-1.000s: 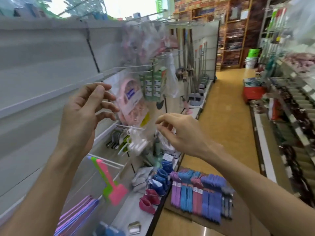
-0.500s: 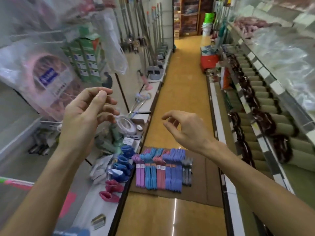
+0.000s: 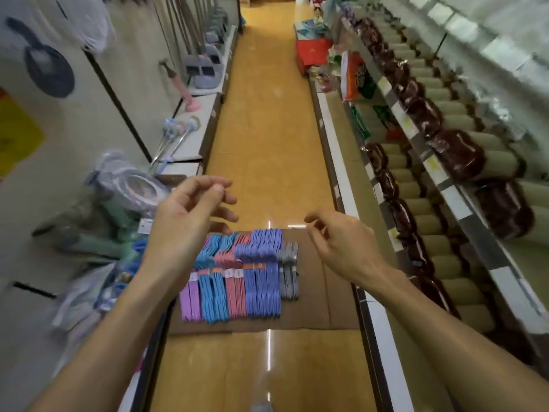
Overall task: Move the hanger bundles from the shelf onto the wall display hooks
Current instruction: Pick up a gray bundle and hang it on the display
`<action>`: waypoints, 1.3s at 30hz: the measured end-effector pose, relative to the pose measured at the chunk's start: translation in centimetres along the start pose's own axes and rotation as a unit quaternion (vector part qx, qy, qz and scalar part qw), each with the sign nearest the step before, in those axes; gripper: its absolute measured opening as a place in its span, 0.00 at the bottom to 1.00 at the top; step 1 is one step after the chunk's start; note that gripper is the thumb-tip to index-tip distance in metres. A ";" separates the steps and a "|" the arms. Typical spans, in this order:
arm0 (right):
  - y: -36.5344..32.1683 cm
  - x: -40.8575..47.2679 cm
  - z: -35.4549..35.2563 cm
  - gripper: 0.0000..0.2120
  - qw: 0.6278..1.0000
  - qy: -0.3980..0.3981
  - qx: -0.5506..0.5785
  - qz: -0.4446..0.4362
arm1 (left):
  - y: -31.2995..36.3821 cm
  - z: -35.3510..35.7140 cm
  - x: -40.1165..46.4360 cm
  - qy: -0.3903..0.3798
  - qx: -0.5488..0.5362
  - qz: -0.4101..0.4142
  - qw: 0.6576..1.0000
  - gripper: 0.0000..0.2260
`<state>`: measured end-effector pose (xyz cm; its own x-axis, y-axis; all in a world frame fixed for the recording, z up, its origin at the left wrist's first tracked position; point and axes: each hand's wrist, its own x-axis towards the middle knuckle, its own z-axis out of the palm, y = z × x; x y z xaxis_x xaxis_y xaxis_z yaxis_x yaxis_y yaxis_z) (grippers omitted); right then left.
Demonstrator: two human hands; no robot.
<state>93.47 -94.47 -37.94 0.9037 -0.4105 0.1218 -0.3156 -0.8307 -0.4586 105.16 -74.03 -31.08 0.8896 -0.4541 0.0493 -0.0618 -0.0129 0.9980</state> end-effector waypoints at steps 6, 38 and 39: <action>9.6 0.5 14.9 0.10 0.999 -0.029 -0.012 0.036 | -16.8 1.1 2.6 -0.011 0.026 -0.017 0.999 0.07; 39.4 4.3 64.2 0.33 0.936 -0.082 0.191 0.284 | -70.4 12.3 13.6 -0.147 0.331 0.057 0.930 0.14; 39.4 4.5 64.9 0.33 0.935 -0.079 0.194 0.286 | -70.9 12.8 14.1 -0.169 0.378 0.098 0.905 0.17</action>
<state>103.86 -104.65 -112.65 0.6601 -0.6600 -0.3588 -0.6593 -0.2801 -0.6977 116.28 -90.88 -101.62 0.6465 -0.7586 0.0805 -0.6095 -0.4502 0.6526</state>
